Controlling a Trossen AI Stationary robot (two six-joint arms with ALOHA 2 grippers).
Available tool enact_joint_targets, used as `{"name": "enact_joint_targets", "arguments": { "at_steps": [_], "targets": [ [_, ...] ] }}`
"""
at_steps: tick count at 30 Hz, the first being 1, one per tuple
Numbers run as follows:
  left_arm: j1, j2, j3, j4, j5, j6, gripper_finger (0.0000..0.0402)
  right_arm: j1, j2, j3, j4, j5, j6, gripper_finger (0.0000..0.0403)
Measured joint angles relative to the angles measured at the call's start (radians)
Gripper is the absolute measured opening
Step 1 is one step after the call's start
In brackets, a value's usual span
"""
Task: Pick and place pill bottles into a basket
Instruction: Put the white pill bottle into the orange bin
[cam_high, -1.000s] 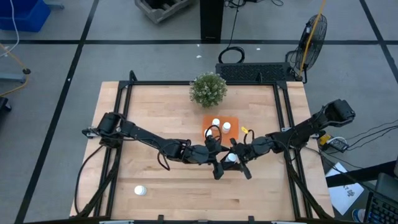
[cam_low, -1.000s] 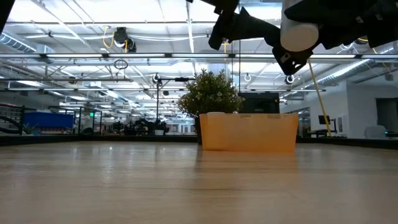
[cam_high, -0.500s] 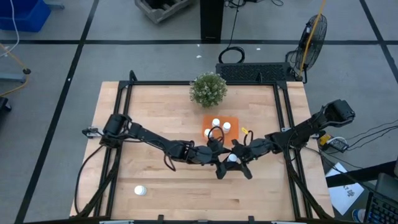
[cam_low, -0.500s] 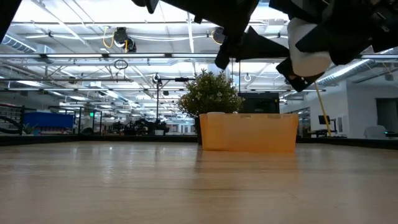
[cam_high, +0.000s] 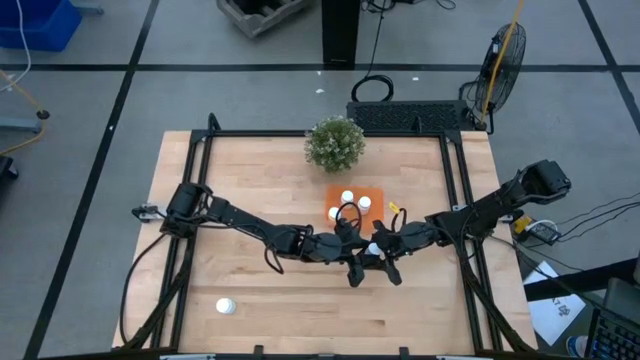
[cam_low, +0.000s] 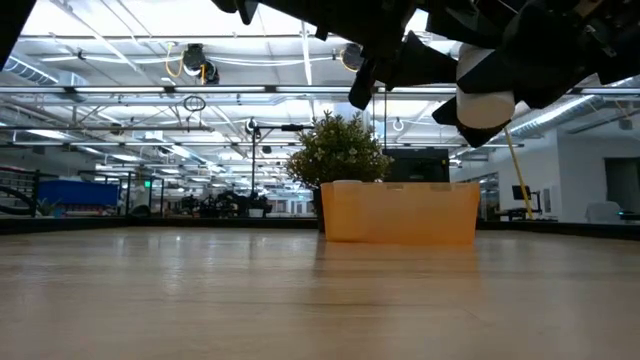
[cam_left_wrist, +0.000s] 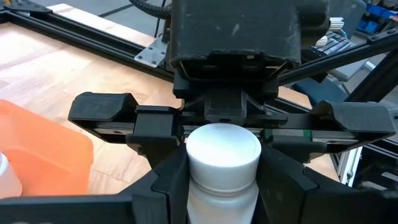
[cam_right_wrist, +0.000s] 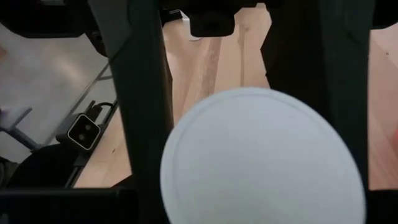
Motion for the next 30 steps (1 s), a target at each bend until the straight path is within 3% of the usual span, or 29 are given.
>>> {"name": "enact_joint_targets", "arguments": {
  "at_steps": [18,23,26,30],
  "targets": [
    [-0.001,0.003,-0.001,-0.050,-0.035,0.059,0.0160,0.000,-0.002,-0.086,-0.023,0.022,0.028,0.0213],
    [0.008,-0.010,-0.002,-0.089,-0.125,0.131,0.0169,-0.014,-0.002,-0.129,-0.030,0.097,0.074,0.0209],
    [0.015,-0.029,-0.002,-0.114,-0.209,0.162,0.0166,-0.020,-0.002,-0.144,-0.031,0.097,0.115,0.0205],
    [0.047,-0.027,-0.002,-0.091,-0.233,0.172,0.0160,-0.007,-0.002,-0.169,-0.031,0.097,0.125,0.0204]
  ]
}}
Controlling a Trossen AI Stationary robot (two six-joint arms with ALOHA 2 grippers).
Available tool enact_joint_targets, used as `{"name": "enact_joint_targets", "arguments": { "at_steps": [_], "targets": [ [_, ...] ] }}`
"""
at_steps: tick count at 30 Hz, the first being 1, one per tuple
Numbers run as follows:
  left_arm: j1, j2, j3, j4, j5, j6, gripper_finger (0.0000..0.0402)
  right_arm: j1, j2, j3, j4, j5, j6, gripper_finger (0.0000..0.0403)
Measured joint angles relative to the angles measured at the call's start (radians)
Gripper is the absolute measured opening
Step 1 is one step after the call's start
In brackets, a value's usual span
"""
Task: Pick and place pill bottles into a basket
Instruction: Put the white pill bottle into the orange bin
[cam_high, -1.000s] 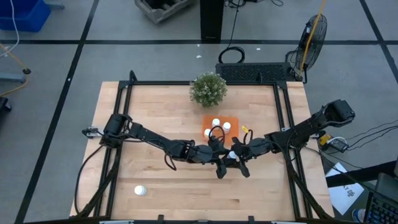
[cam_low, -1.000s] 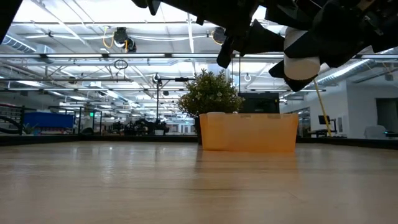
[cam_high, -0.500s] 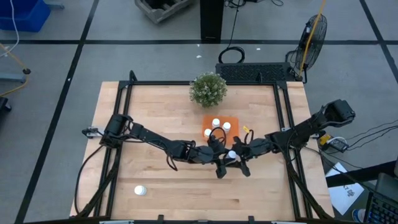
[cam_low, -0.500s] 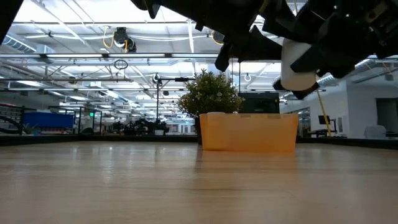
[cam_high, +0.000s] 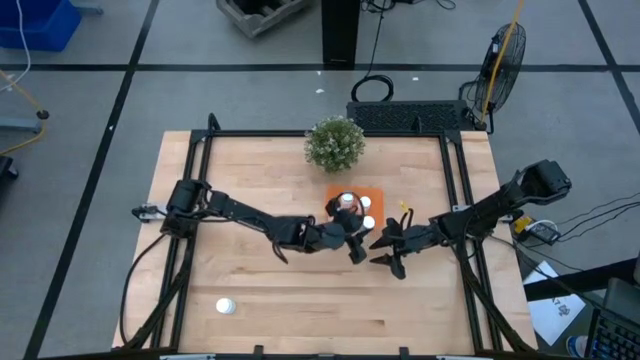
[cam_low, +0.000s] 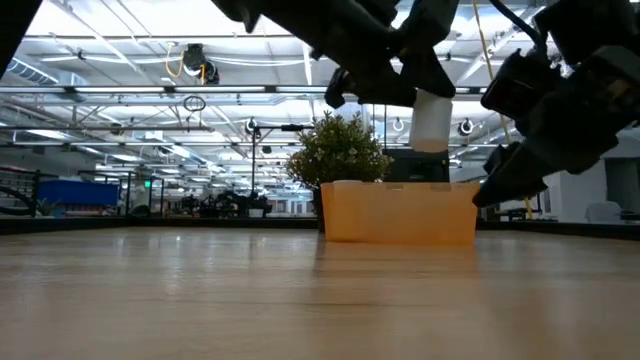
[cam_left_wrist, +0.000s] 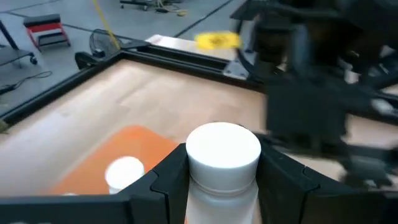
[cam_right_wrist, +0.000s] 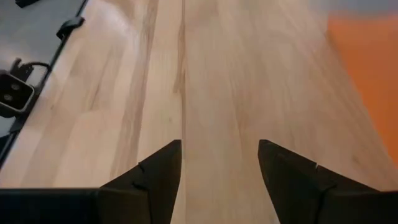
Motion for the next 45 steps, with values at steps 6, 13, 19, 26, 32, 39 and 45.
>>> {"name": "enact_joint_targets", "arguments": {
  "at_steps": [6,13,19,26,32,39,45],
  "targets": [
    [0.075,0.000,-0.018,0.008,0.059,0.000,0.0172,0.025,0.000,-0.049,0.001,0.004,0.080,0.0203],
    [0.139,0.024,-0.018,0.057,0.150,-0.002,0.0160,0.026,0.000,-0.136,0.016,0.144,0.178,0.0203],
    [0.148,0.047,-0.017,0.149,0.207,0.007,0.0170,0.022,-0.003,-0.191,0.100,0.161,0.217,0.0203],
    [0.145,0.089,-0.015,0.177,0.237,-0.025,0.0160,0.020,-0.012,-0.233,0.182,0.162,0.207,0.0198],
    [0.162,0.161,-0.017,0.248,0.250,-0.010,0.0174,0.023,-0.029,-0.234,0.178,0.160,0.186,0.0190],
    [0.166,0.188,-0.017,0.267,0.260,0.008,0.0160,0.028,-0.033,-0.234,0.185,0.161,0.174,0.0181],
    [0.173,0.187,-0.016,0.253,0.285,0.035,0.0191,0.028,-0.034,-0.234,0.188,0.160,0.164,0.0176]
  ]
}}
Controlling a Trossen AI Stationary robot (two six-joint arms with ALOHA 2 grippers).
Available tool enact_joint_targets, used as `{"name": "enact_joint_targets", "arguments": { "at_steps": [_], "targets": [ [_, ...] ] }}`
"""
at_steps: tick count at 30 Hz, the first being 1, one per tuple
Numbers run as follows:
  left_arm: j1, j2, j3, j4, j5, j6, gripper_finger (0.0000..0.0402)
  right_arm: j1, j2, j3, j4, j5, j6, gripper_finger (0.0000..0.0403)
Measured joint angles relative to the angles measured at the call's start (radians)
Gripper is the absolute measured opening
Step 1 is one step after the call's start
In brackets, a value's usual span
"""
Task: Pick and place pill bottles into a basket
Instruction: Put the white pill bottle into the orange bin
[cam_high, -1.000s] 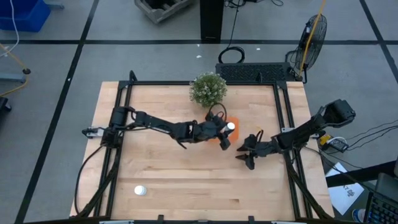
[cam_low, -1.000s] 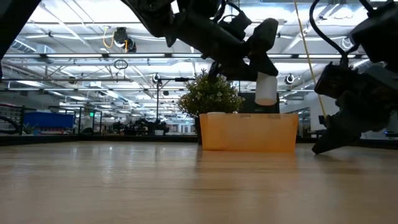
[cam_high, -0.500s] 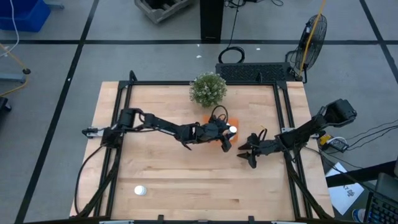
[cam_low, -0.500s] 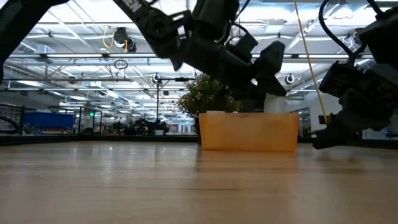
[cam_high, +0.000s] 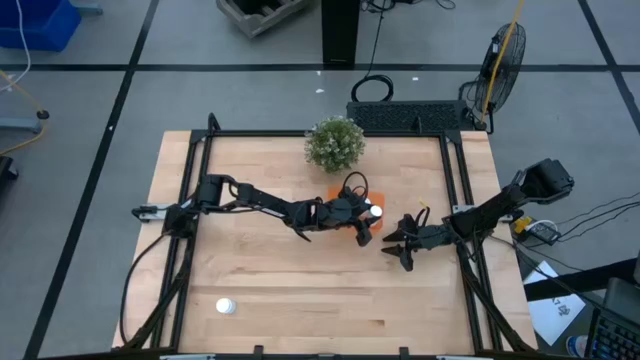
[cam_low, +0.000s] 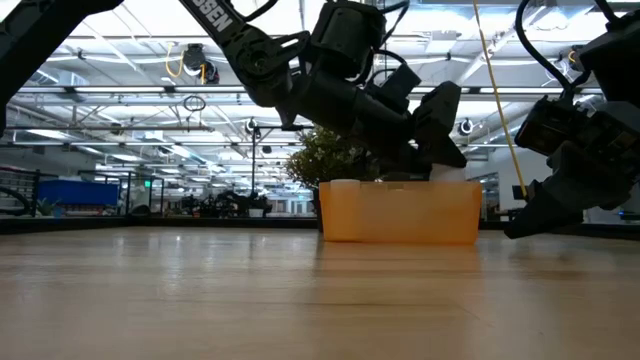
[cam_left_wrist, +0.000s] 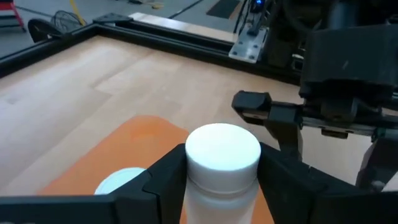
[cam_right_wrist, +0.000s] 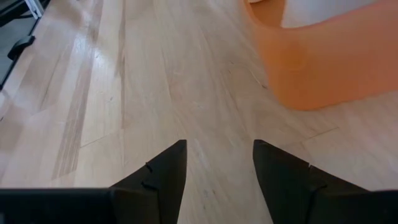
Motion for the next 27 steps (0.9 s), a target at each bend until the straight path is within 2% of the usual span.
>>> {"name": "enact_joint_targets", "arguments": {
  "at_steps": [5,22,24,27],
  "targets": [
    [-0.001,0.000,0.000,-0.009,0.001,-0.006,0.0199,0.000,0.000,0.000,0.003,-0.002,0.000,0.0175],
    [-0.005,0.000,0.000,0.006,-0.001,-0.044,0.0120,0.000,0.000,0.000,0.035,-0.001,-0.026,0.0171],
    [0.008,0.000,0.002,-0.012,0.042,-0.118,0.0118,0.000,0.000,0.000,0.037,-0.001,-0.026,0.0171],
    [0.041,0.000,0.006,-0.060,0.158,-0.260,0.0124,0.000,0.000,0.000,0.038,-0.001,-0.035,0.0171]
  ]
}}
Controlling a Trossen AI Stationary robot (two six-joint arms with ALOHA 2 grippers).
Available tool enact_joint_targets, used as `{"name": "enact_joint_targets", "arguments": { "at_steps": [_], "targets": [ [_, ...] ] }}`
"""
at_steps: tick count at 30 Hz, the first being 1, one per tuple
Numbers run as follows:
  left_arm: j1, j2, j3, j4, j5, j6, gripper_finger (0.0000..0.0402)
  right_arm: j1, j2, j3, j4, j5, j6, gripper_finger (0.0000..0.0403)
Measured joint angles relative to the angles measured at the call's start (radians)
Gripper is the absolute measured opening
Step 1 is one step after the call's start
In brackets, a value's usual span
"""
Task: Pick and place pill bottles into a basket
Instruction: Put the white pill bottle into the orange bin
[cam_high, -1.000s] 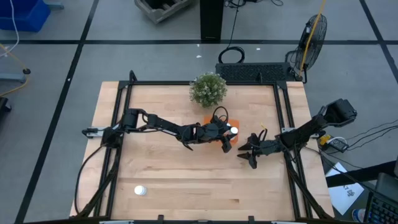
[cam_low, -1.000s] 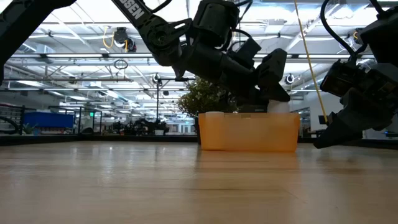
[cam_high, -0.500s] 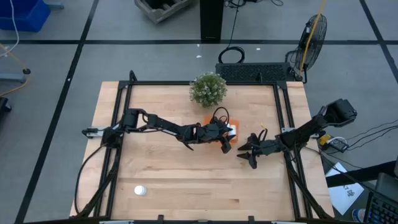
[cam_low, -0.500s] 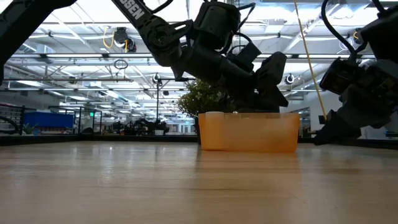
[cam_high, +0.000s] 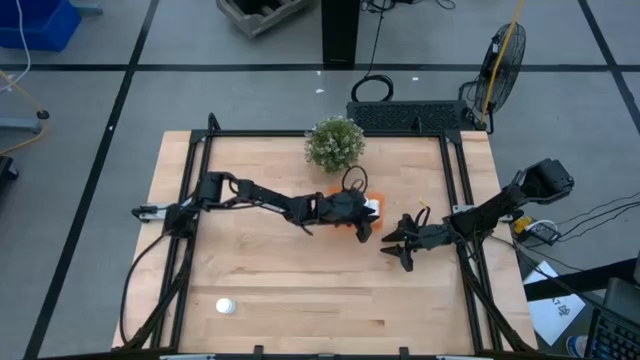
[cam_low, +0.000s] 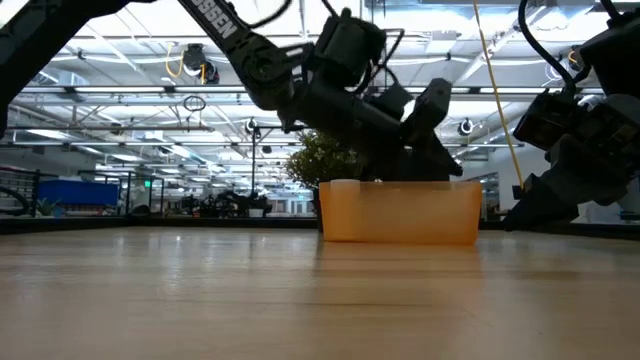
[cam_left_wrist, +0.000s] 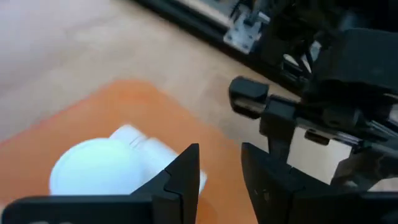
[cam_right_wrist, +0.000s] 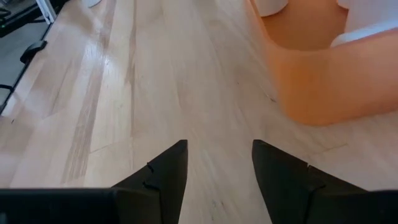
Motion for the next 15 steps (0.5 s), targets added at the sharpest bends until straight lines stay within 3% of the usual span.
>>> {"name": "enact_joint_targets", "arguments": {
  "at_steps": [6,9,12,15],
  "targets": [
    [0.009,-0.030,0.000,0.067,0.155,0.003,0.0150,0.000,0.000,0.001,0.042,0.000,-0.007,0.0171],
    [-0.003,-0.087,0.000,0.072,0.167,0.065,0.0150,-0.001,0.000,0.001,0.051,0.006,0.026,0.0171],
    [-0.018,-0.144,-0.003,0.017,0.149,0.157,0.0123,-0.002,0.000,0.001,0.097,0.050,0.027,0.0171],
    [-0.040,-0.211,-0.004,-0.080,0.134,0.233,0.0074,0.000,0.000,0.000,0.141,0.025,0.028,0.0171]
  ]
}}
